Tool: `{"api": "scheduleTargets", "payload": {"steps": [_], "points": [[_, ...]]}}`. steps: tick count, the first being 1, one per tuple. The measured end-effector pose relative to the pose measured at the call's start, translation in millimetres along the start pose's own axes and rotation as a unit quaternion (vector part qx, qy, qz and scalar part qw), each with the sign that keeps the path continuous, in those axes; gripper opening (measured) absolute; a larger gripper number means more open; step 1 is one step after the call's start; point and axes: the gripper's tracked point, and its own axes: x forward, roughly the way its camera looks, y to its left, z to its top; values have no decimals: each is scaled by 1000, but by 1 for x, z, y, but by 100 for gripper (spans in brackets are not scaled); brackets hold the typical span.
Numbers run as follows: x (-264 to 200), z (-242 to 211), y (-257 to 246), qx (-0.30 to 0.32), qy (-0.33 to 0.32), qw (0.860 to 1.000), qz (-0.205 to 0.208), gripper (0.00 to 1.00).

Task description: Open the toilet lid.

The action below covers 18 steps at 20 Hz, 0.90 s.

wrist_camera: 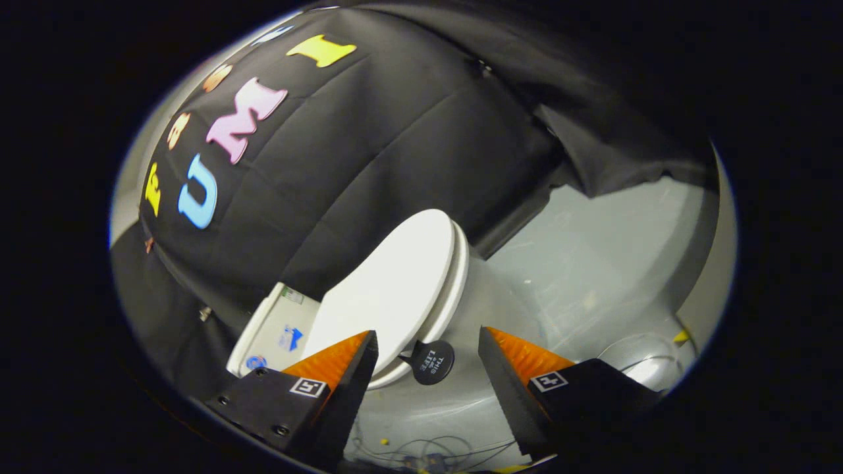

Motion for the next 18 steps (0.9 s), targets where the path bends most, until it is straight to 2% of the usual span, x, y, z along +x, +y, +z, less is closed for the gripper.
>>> {"api": "scheduleTargets", "payload": {"steps": [3, 5, 6, 9, 12, 13, 14, 18], "points": [[5, -8, -5, 84, 18, 996, 15, 96], [7, -14, -4, 129, 26, 991, 33, 84], [7, -12, -2, 144, 26, 988, 41, 77], [9, -19, 1, 144, 36, 988, 50, 77], [15, -22, 6, 162, 40, 984, 65, 49], [18, -24, 7, 170, 40, 982, 65, 50], [19, -24, 4, 176, 37, 981, 67, 35], [21, -21, 5, 210, 33, 974, 78, 35]]}}
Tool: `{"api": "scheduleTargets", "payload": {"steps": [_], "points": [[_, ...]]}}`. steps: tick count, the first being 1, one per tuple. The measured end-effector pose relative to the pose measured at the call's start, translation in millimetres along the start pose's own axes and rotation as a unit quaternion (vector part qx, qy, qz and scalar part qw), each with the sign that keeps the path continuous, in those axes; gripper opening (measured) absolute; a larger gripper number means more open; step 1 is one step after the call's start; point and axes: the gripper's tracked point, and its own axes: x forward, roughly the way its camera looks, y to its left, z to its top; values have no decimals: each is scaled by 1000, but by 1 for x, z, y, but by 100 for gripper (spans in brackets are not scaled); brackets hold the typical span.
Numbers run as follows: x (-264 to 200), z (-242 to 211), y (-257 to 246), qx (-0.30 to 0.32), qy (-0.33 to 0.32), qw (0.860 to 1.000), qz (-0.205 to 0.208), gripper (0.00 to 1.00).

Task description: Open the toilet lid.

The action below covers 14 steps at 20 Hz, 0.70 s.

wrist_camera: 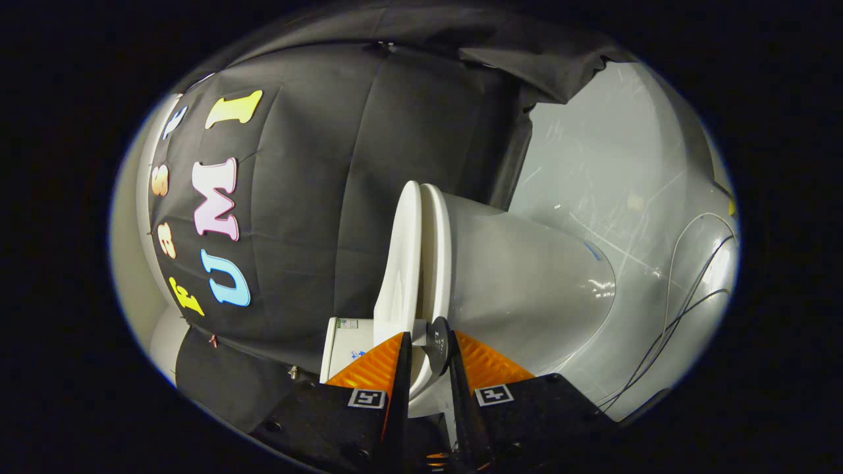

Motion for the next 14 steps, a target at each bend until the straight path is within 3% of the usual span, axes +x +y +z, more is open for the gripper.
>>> {"api": "scheduleTargets", "payload": {"steps": [3, 4, 5, 10, 14], "points": [[-16, 10, -10, 7, -14, 1000, -15, 35], [17, 3, -12, 11, -19, 1000, -11, 24], [0, 6, -10, 14, -14, 1000, -12, 13], [2, 5, -6, 45, -2, 999, -1, 10], [1, 6, -7, 22, -15, 1000, -8, 5]]}}
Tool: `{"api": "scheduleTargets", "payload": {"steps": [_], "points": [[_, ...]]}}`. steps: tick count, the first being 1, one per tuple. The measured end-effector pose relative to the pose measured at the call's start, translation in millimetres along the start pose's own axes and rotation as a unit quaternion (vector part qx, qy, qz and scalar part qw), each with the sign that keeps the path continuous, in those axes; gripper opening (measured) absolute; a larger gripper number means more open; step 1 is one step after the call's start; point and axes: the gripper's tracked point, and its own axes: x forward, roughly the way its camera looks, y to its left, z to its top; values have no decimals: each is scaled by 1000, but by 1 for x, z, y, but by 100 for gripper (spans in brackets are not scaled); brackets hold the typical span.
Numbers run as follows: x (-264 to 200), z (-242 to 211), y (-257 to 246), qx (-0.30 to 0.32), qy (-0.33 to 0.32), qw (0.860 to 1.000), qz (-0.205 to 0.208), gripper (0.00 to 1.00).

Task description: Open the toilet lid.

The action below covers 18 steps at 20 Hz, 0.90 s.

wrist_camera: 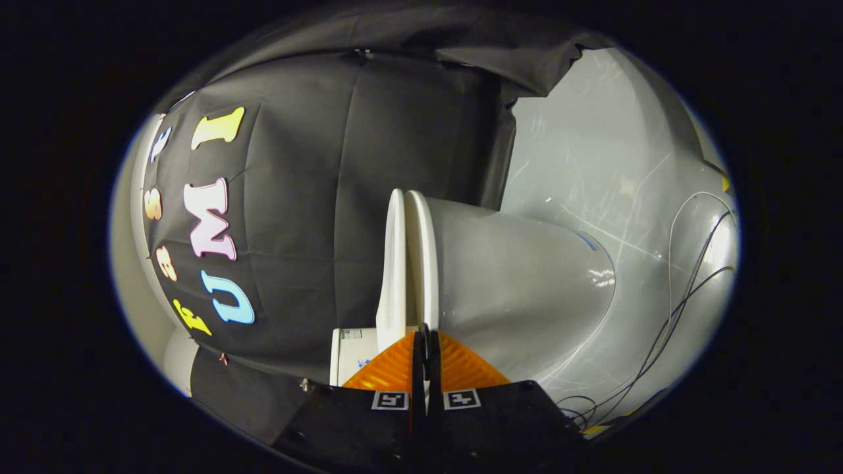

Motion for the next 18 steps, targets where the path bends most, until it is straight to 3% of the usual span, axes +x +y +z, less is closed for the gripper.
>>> {"api": "scheduleTargets", "payload": {"steps": [9, 18], "points": [[1, 0, 7, -3, -2, 1000, -24, 5], [-4, -1, 39, -66, -8, 997, -36, 5]]}}
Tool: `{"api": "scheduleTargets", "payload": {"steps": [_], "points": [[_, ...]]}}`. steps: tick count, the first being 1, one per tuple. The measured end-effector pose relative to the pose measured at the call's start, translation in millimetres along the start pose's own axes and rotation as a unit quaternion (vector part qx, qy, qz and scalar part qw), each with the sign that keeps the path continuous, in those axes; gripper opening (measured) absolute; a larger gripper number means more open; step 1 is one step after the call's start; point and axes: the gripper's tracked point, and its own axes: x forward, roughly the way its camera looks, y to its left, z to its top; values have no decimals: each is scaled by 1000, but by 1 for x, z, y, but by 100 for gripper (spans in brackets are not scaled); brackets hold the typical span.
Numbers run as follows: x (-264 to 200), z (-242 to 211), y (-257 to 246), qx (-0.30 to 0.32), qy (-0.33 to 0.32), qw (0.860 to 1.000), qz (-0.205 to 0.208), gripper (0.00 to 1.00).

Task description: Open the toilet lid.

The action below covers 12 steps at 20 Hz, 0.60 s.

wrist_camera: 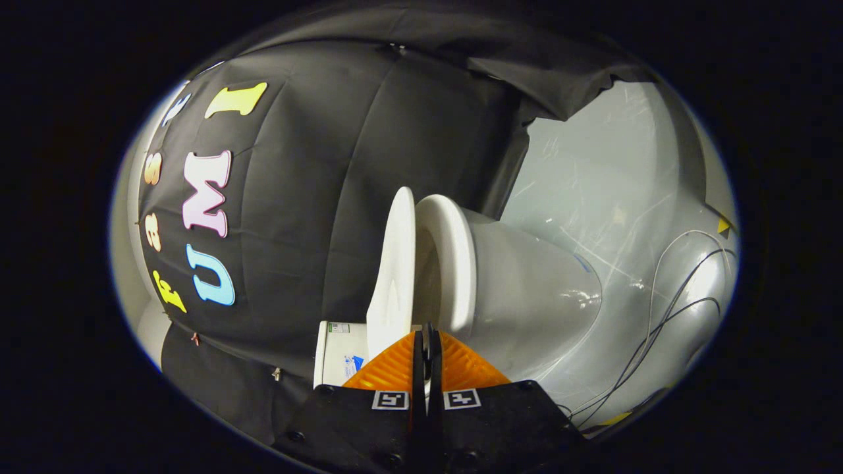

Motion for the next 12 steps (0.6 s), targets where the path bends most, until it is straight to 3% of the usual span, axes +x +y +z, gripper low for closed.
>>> {"api": "scheduleTargets", "payload": {"steps": [12], "points": [[-14, -4, 79, -74, -4, 997, -12, 5]]}}
